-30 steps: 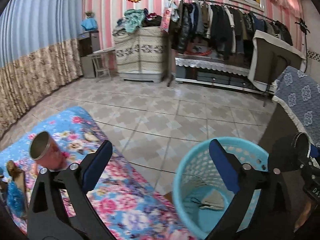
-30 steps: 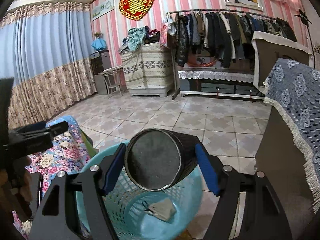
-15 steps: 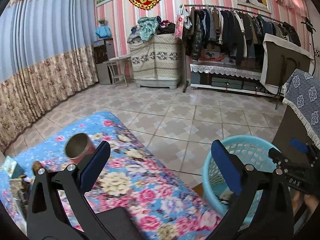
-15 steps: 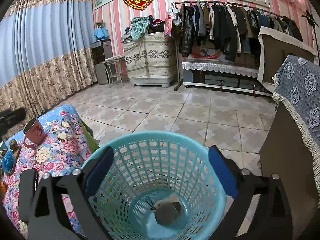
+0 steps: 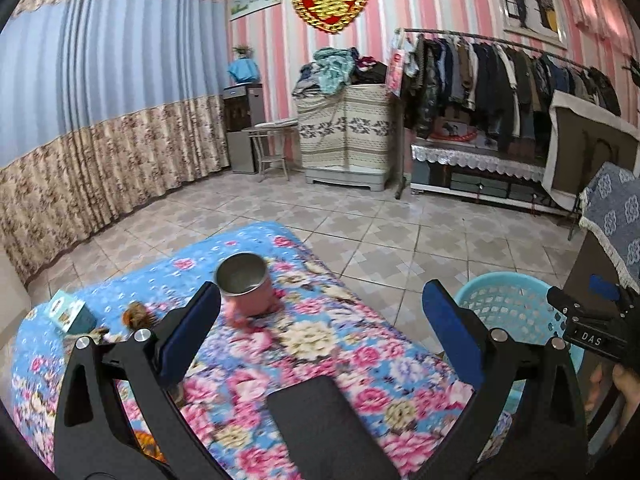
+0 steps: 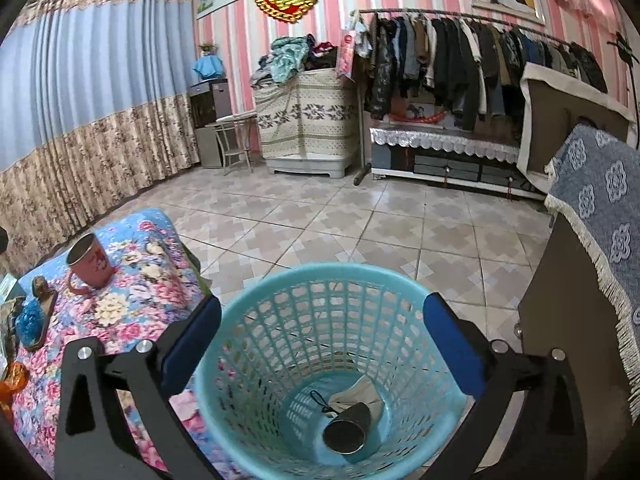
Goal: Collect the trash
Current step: 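Move both grippers back over the items on the bed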
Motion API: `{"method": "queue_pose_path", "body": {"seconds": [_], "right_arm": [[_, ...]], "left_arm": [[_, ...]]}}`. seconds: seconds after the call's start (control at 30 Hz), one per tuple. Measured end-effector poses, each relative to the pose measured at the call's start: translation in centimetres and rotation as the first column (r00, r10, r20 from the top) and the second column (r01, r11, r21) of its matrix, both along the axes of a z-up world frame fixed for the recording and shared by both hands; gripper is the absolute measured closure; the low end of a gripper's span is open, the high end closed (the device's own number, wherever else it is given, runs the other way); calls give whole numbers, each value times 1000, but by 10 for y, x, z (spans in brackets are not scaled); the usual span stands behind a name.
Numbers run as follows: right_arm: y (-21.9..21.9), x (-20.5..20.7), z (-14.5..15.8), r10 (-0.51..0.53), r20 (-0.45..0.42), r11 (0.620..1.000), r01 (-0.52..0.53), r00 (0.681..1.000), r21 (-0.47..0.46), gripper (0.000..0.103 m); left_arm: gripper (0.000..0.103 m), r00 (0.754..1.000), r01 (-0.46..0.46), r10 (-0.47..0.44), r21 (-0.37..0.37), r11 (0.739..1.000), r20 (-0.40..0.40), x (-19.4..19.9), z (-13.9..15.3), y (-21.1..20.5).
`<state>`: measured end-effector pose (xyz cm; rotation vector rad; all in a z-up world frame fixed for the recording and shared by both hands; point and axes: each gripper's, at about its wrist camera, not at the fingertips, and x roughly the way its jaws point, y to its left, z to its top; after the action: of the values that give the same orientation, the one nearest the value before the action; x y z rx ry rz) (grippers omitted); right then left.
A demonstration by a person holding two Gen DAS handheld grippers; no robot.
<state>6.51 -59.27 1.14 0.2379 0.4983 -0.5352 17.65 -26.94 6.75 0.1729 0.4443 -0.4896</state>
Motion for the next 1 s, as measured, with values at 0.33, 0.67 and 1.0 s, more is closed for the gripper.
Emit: {"method": "queue_pose_path", "body": {"seconds": [0.33,0.67,1.0], "right_arm": [[62,19,22,97,46,995,-97,994,-8,4],[157,48,23,260,72,966,-259,963,-18,4],[250,83,1,413,69,911,-413,908,-7,4]], "left_arm": [[5,991,-133,133,13,991,13,-2,3,83],[5,958,-286,286,21,958,8,1,-2,181],[5,897,-441,442,40,896,-9,-4,-34,266]]}}
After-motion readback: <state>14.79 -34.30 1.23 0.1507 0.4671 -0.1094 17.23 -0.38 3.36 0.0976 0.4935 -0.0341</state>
